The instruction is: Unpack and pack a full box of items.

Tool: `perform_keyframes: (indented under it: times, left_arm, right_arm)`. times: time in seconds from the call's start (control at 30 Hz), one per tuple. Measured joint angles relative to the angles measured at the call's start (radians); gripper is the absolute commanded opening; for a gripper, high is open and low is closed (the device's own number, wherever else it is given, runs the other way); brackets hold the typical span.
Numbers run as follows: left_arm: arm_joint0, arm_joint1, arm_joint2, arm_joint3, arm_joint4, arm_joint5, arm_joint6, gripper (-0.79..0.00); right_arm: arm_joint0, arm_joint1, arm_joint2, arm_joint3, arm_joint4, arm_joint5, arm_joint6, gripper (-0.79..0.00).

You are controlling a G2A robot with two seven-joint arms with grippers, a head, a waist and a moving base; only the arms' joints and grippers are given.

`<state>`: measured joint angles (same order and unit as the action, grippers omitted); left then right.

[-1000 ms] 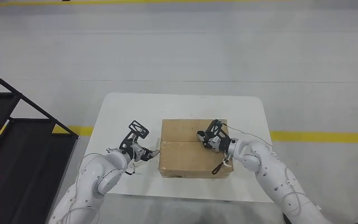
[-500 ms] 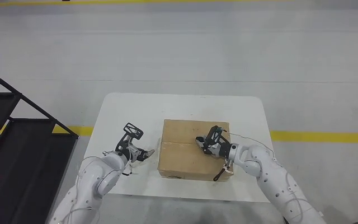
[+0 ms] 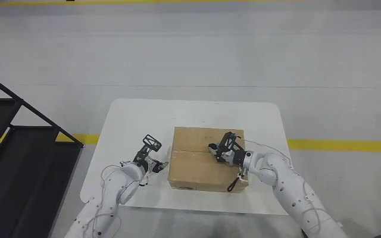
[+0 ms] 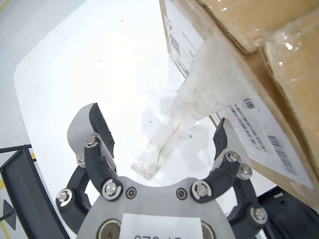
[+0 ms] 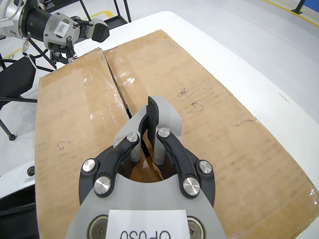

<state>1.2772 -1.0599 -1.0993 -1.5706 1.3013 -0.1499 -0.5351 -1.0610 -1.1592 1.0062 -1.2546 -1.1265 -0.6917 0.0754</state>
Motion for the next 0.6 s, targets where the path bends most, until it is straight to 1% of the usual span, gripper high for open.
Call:
perform_keyframes:
  times: [0.13,0.3,0.6]
  left_arm:
    - [-0.019,-0.011,0.015,0.026,-0.04,-0.003,0.019,0.0]
    - [-0.025,-0.022,0.021,0.038,-0.072,0.028,0.075,0.0]
    - [0.001,-0.025,-0.02,0.008,-0.093,0.049,0.16,0.0]
  right_arm:
    - [0.004,-0.001,0.002,0.005,0.0,-0.003,-0.003,-0.785]
    - [0.01,-0.004,-0.002,0.015,0.004,-0.006,-0.005,-0.785]
    - [0.025,-0.011,-0.014,0.035,0.01,-0.011,-0.011,-0.785]
